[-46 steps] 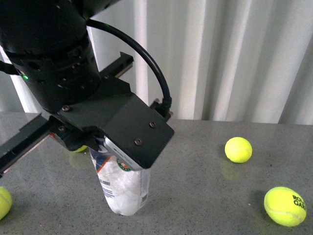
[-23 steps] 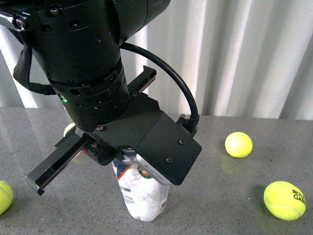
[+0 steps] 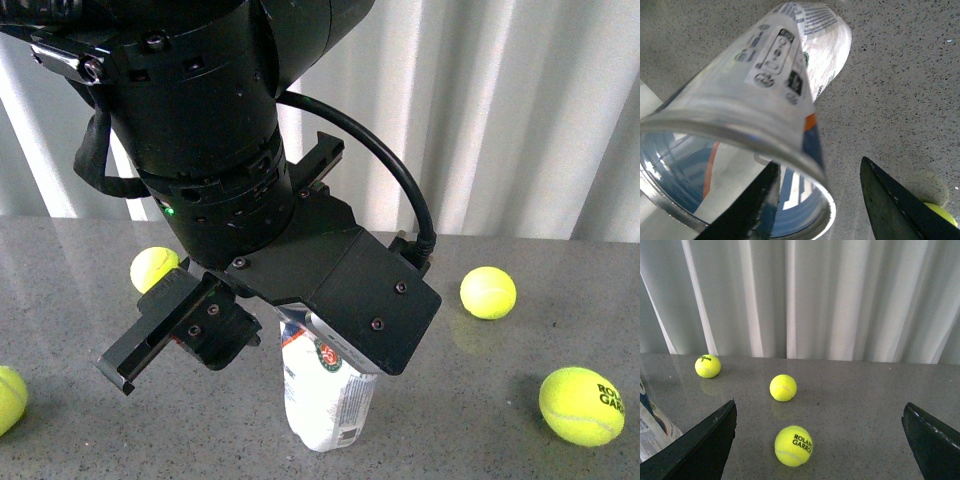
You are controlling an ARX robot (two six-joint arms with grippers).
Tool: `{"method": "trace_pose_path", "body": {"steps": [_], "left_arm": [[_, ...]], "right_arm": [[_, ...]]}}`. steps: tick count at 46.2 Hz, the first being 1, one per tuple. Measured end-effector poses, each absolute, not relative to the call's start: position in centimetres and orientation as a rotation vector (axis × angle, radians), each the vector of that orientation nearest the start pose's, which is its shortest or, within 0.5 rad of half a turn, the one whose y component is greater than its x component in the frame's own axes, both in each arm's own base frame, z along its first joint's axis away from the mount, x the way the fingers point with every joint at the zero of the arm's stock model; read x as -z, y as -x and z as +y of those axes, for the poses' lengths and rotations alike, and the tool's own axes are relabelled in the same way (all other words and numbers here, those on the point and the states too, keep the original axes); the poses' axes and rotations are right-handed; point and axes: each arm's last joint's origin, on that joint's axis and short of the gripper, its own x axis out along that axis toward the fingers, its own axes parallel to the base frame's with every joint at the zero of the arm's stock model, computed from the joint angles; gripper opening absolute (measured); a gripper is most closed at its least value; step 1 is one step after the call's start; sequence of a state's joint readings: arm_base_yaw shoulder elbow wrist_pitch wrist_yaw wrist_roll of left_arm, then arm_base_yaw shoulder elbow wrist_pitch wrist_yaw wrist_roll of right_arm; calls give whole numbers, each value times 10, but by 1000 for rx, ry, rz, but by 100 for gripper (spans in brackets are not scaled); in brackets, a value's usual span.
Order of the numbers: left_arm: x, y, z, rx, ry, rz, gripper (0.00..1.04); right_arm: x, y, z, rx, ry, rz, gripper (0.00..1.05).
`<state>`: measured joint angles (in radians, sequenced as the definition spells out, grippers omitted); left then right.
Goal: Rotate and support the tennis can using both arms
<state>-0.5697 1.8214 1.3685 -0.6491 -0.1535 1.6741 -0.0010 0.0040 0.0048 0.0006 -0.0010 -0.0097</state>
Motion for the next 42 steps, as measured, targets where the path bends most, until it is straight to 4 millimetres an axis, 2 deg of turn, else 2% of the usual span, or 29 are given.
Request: {"method": "trace_pose_path", "body": {"steps": [14, 23, 29, 34, 38, 42], "left_arm": [[-222, -318, -200, 1212, -1848, 495, 99], [-243, -316, -200, 1207, -1793, 466, 98], [-285, -312, -196, 1182, -1673, 377, 98], [-330, -300, -178, 1150, -1499, 255, 98], [-365, -286, -150, 1110, -1272, 115, 98], [-383, -273, -111, 1005, -1012, 7, 98]], "right_arm": [[-165, -98, 0, 0, 10, -1, 98], [-165, -98, 0, 0, 10, -1, 98], [-165, -98, 0, 0, 10, -1, 98], [-165, -98, 0, 0, 10, -1, 98], [-165, -98, 0, 0, 10, -1, 98], [-165, -98, 0, 0, 10, -1, 98]]}}
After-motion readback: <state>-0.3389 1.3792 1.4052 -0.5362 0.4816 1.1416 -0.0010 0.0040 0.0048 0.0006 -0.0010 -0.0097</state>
